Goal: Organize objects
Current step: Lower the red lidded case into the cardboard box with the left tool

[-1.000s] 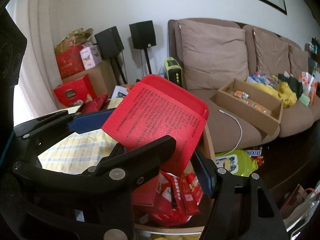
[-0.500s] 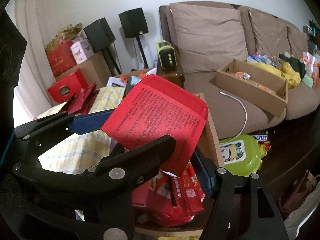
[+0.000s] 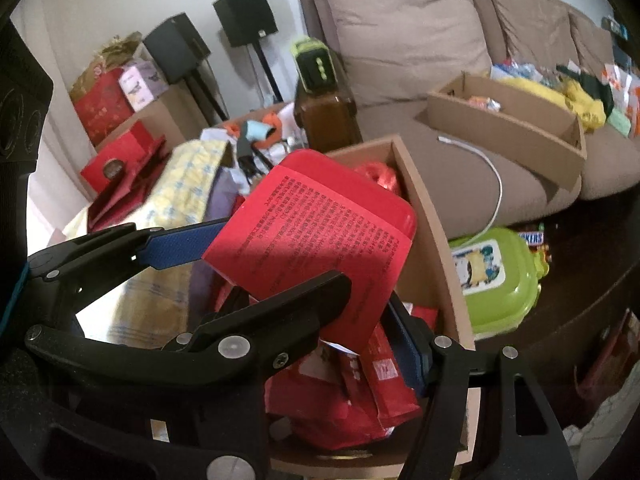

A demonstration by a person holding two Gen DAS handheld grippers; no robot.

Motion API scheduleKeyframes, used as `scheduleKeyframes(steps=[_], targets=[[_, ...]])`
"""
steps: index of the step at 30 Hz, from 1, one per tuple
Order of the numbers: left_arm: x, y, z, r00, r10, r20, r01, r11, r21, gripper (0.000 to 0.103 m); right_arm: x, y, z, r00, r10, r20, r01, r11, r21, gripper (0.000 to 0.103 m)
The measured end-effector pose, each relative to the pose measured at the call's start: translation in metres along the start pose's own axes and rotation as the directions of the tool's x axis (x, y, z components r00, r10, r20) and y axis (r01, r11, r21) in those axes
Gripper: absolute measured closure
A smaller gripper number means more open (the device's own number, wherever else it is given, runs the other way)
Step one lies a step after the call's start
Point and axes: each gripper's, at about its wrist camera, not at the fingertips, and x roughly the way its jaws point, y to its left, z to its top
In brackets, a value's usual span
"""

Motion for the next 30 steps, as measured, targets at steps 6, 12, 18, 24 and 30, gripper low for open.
scheduleKeyframes(steps=[6,12,18,24,30], targets=[[0.019,0.007,-0.008,0.998,-0.011,-0.054,0.010,1.000,-0.019,0.035,0.020,-0.006,-0.008,0.998,0.002,-0.056,-0.001,1.000,0.018,0.034],[0.029,0.010,-0.011,0.997,-0.017,-0.073,0.013,0.999,-0.048,0.035,0.029,-0.011,-0.012,0.996,0.000,-0.089,0.003,1.000,0.023,0.034],[0.040,0.005,-0.010,0.996,-0.026,-0.087,0.020,0.997,-0.069,0.035,0.031,-0.022,-0.014,0.996,0.004,-0.094,0.002,0.998,0.057,0.034],[0.055,0.003,-0.008,0.992,-0.046,-0.120,0.035,0.995,-0.094,0.035,0.037,-0.035,-0.016,0.994,0.000,-0.106,0.011,0.995,0.104,0.036],[0.063,0.000,-0.012,0.990,-0.044,-0.133,0.030,0.994,-0.106,0.038,0.041,-0.042,-0.019,0.993,-0.023,-0.119,0.036,0.994,0.103,0.037]])
